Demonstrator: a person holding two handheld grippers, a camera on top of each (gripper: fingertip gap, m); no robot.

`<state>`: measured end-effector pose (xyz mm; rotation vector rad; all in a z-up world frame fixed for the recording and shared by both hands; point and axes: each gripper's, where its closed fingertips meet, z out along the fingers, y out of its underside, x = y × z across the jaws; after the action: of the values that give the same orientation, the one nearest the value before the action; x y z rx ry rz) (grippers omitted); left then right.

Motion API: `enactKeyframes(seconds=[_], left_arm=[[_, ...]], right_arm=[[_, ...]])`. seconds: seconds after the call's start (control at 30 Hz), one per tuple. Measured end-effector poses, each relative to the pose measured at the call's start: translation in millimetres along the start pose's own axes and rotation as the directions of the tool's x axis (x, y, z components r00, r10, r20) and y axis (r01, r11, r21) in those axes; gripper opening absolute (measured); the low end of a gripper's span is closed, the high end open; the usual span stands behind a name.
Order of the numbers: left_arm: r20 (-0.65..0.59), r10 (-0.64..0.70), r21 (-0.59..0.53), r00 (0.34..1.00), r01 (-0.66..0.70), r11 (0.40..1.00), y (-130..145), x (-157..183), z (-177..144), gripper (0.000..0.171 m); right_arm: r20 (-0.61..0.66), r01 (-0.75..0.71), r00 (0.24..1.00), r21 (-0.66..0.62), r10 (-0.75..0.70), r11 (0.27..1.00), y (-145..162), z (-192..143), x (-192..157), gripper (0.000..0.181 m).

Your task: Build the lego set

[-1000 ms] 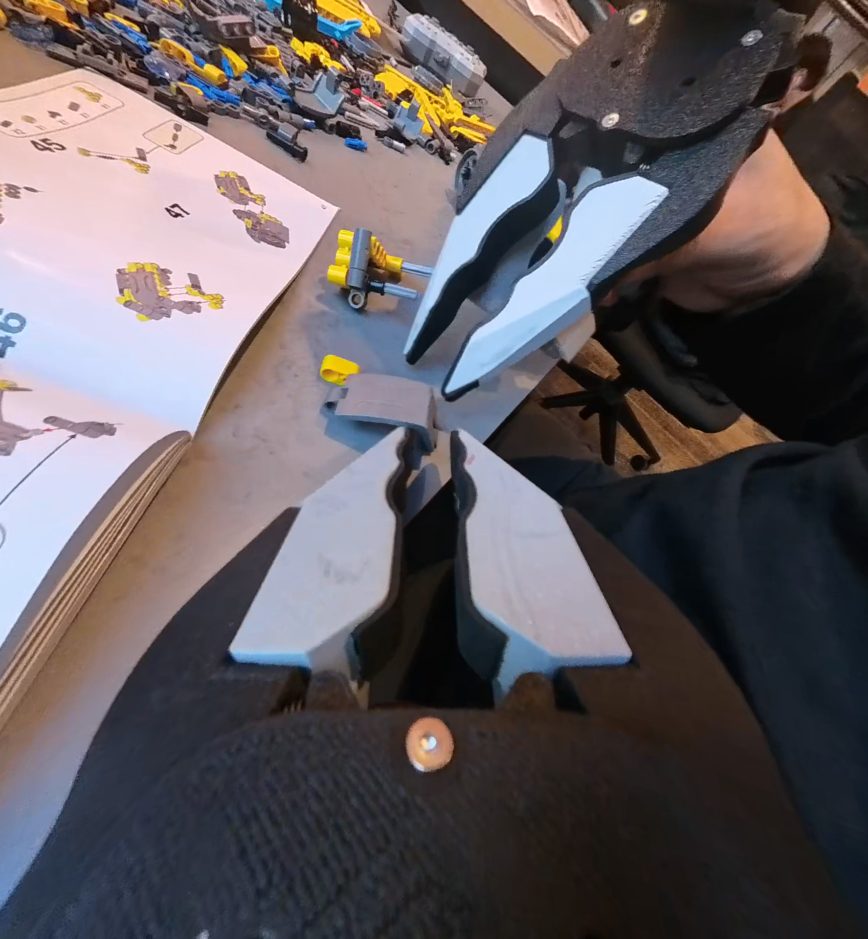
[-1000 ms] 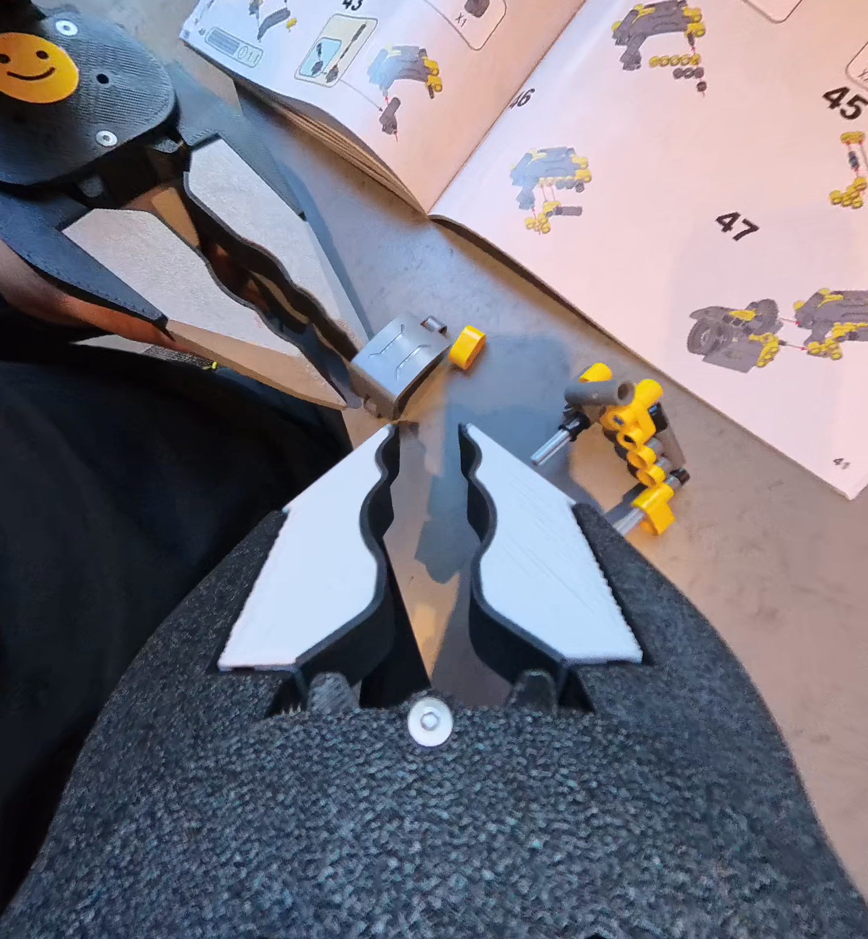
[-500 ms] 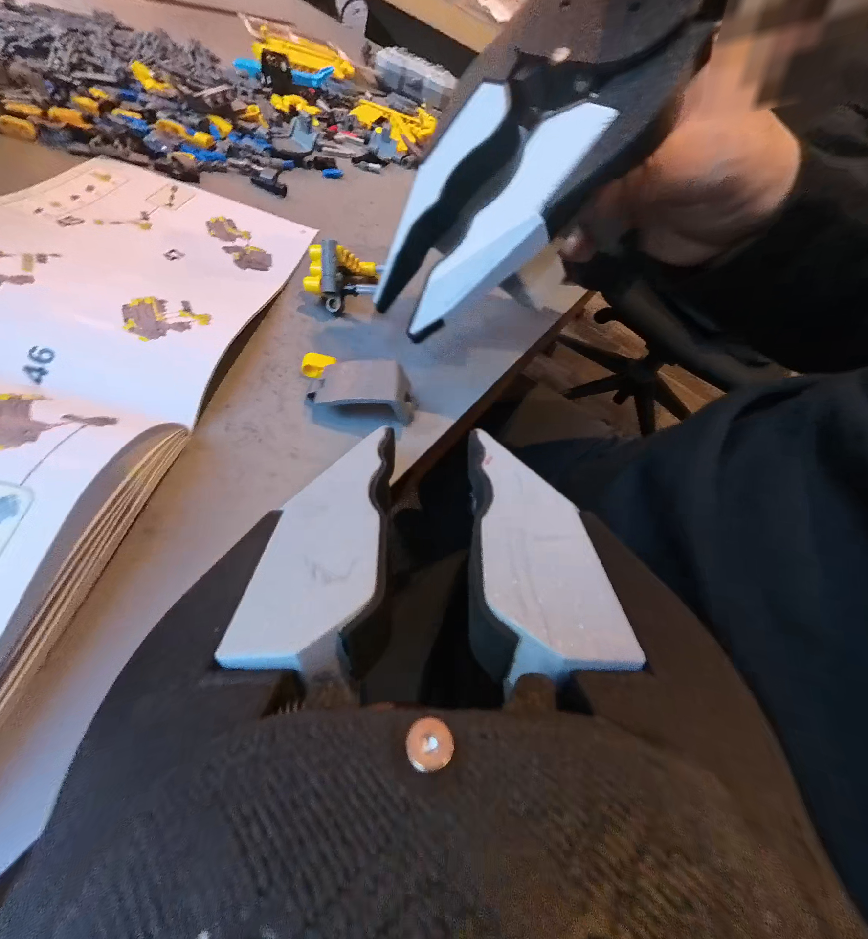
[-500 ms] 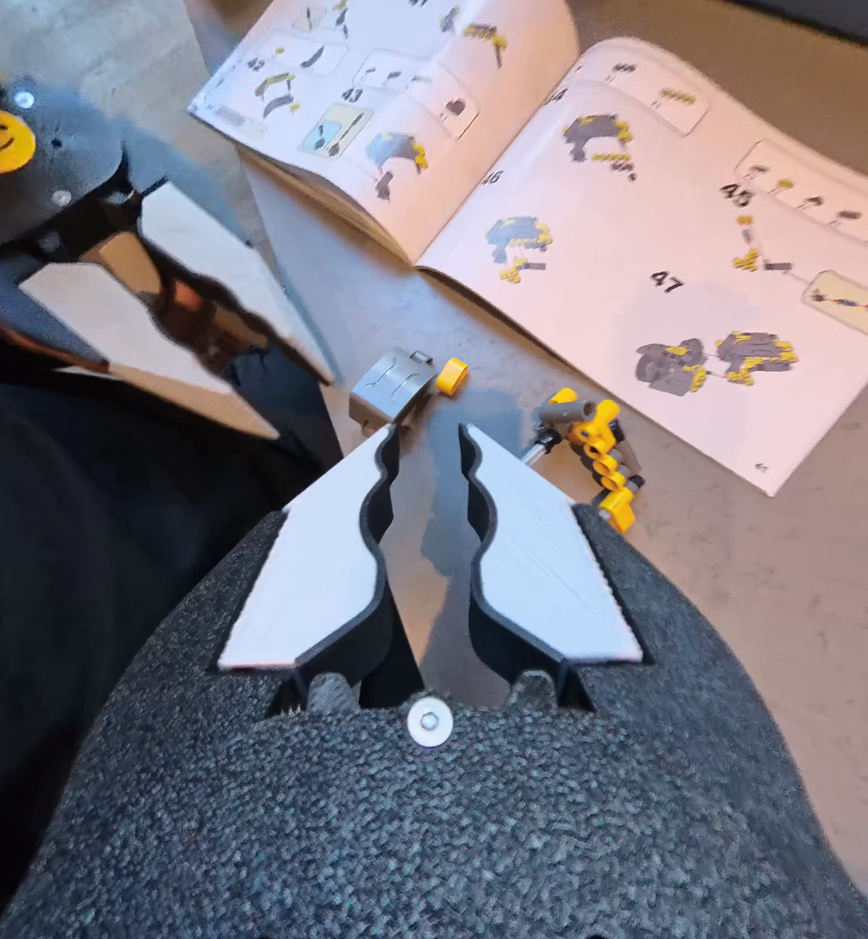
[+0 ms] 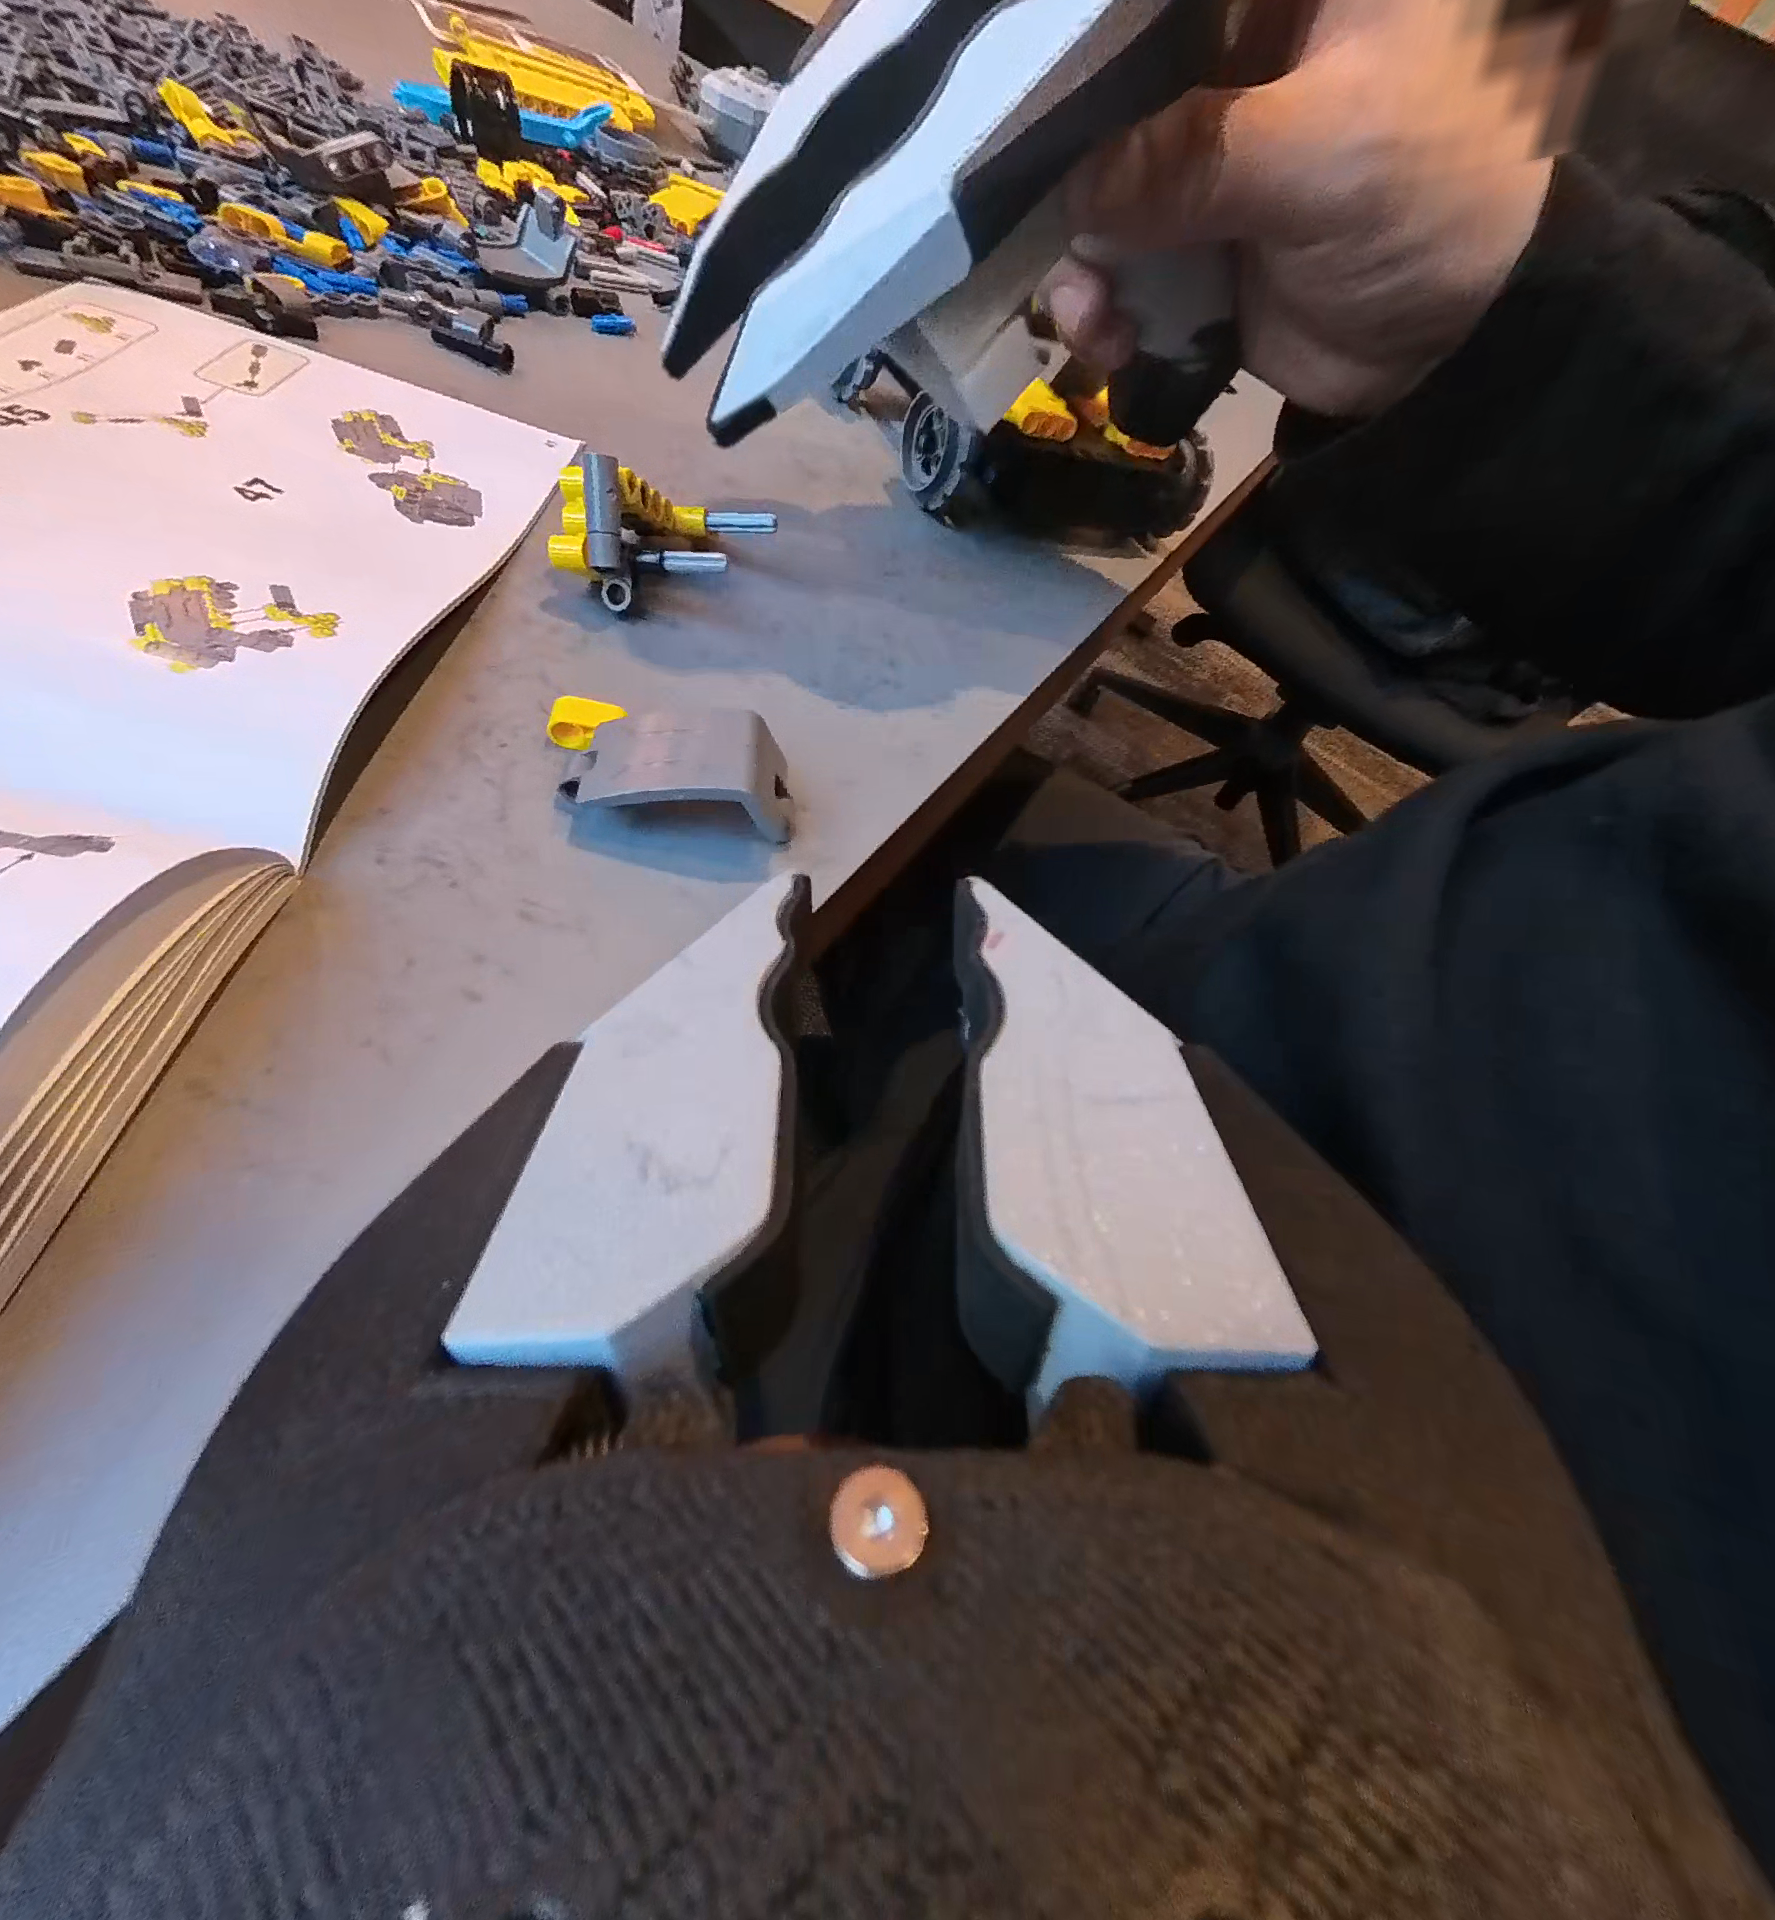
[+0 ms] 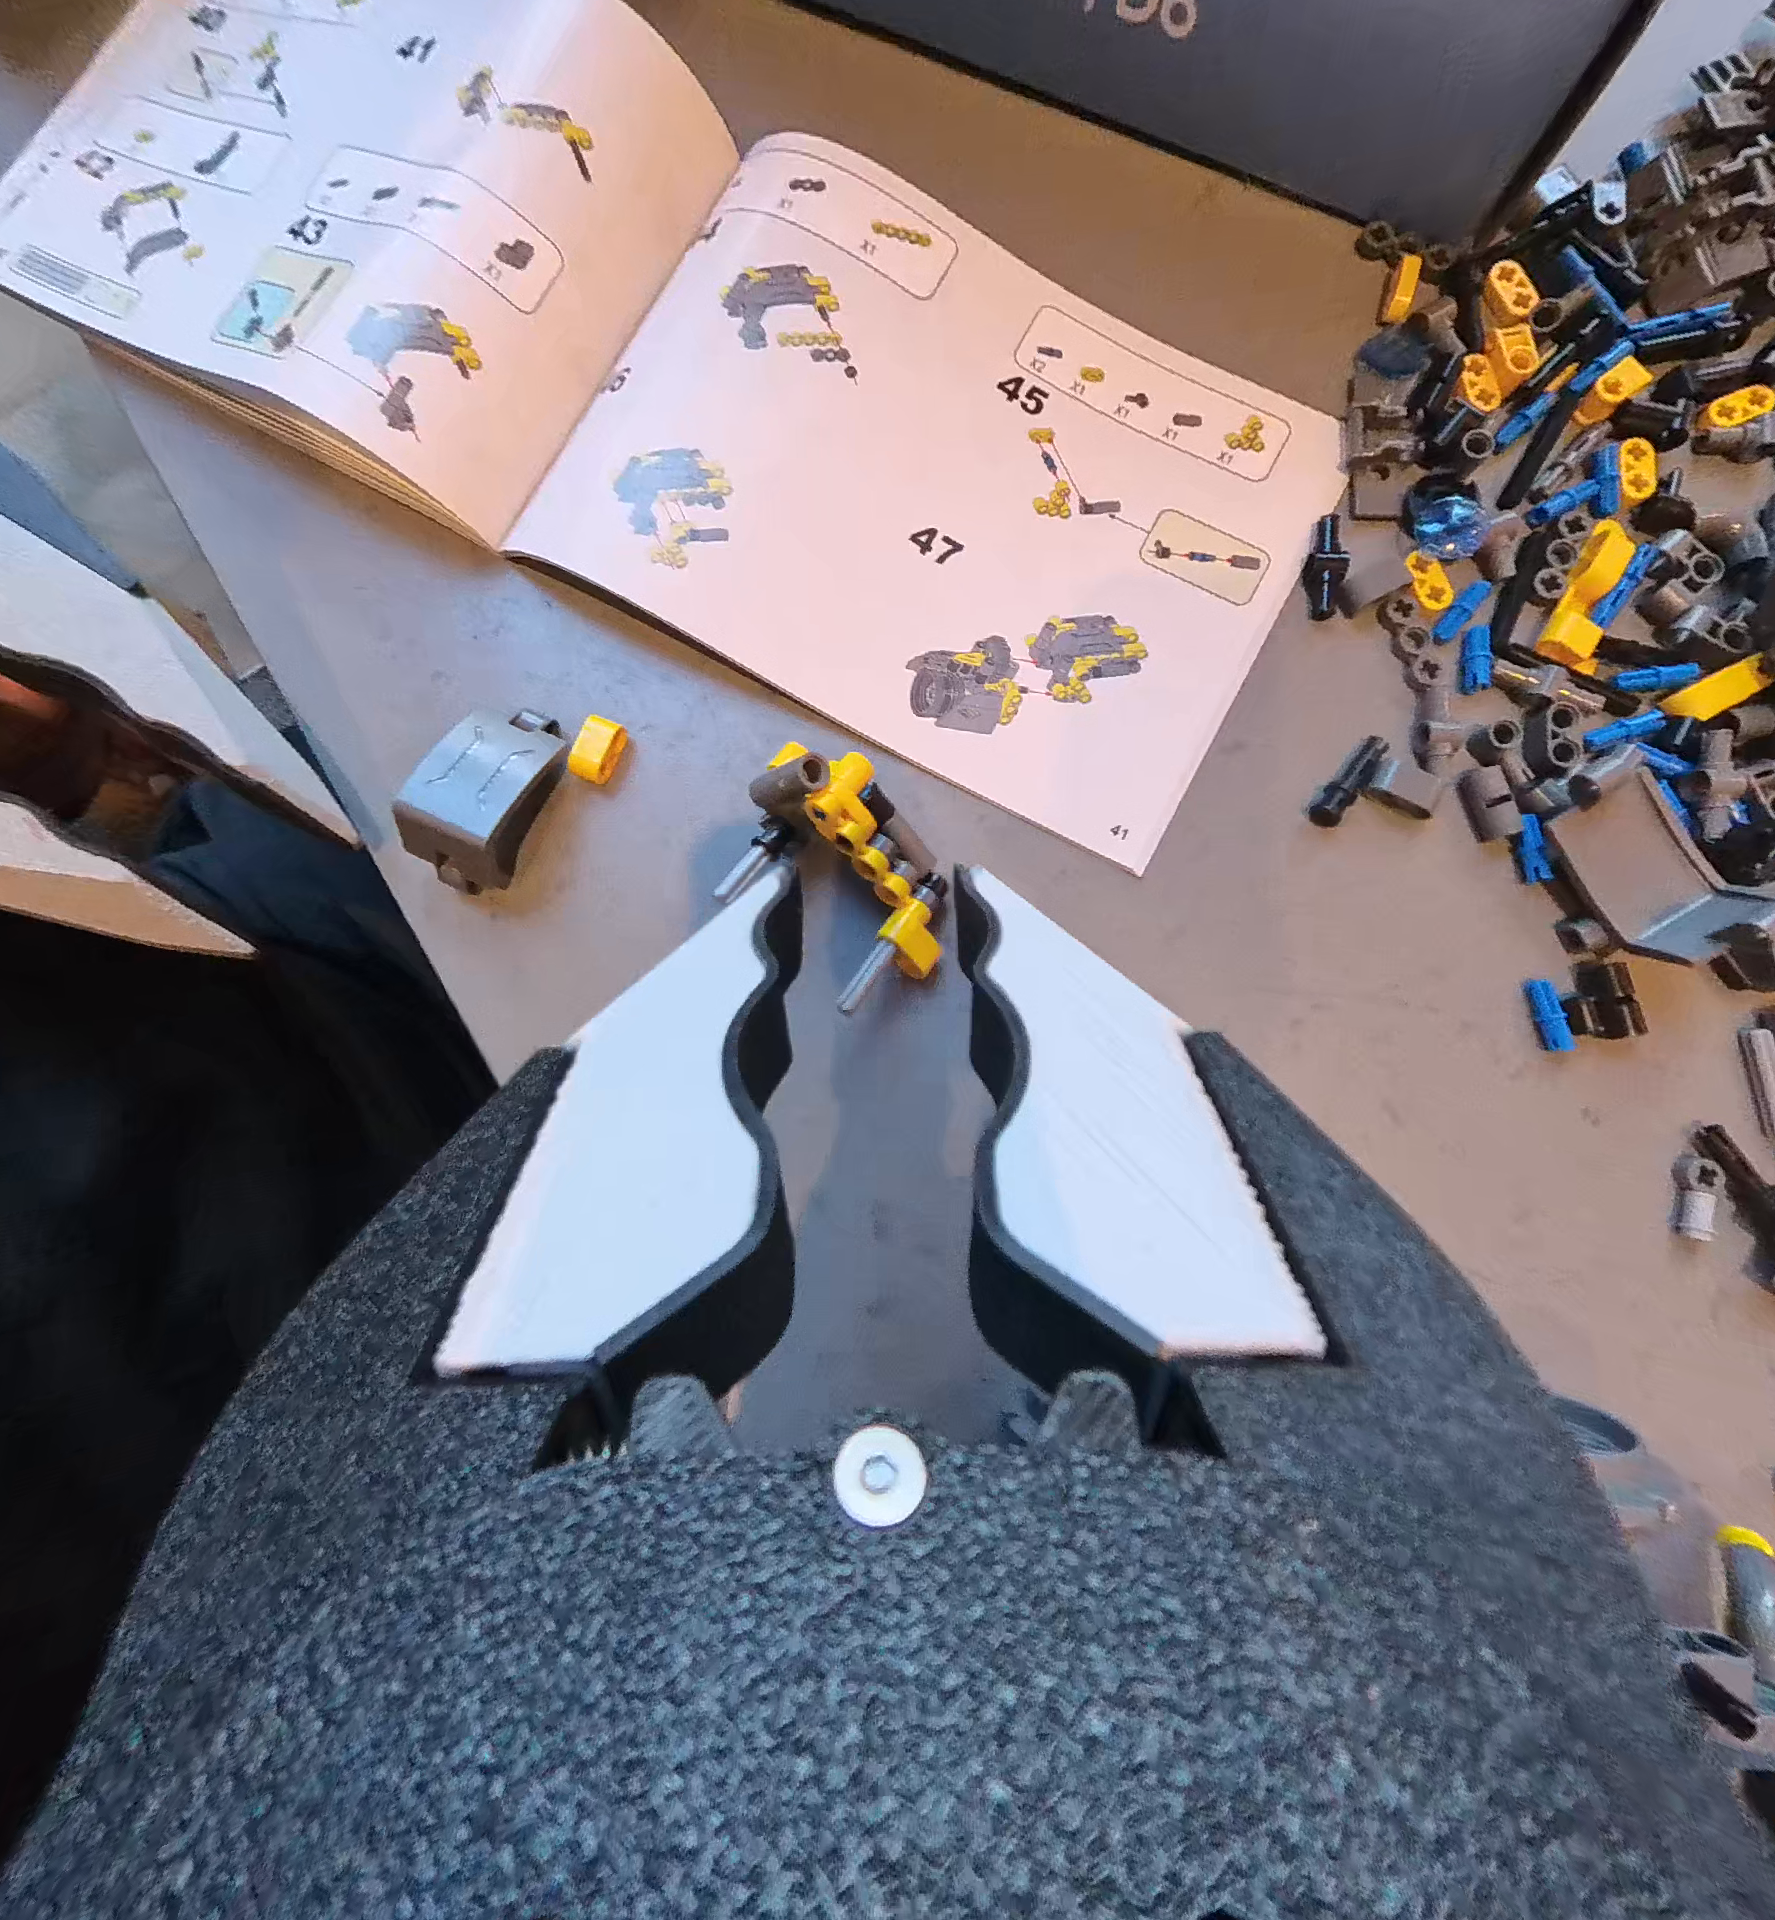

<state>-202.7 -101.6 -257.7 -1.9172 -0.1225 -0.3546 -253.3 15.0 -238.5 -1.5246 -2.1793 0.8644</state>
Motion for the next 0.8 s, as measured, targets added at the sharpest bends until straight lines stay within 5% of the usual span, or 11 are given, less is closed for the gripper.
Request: enactKeyframes(seconds=[0.8], left_arm=[[-0.008,0.006,-0.023,1.0,-0.006,1.0,6,2,5,0.025]], right_arm=[[-0.037,0.141,0.989,-0.122,-0.146,0.982,8,14,1,0.031]])
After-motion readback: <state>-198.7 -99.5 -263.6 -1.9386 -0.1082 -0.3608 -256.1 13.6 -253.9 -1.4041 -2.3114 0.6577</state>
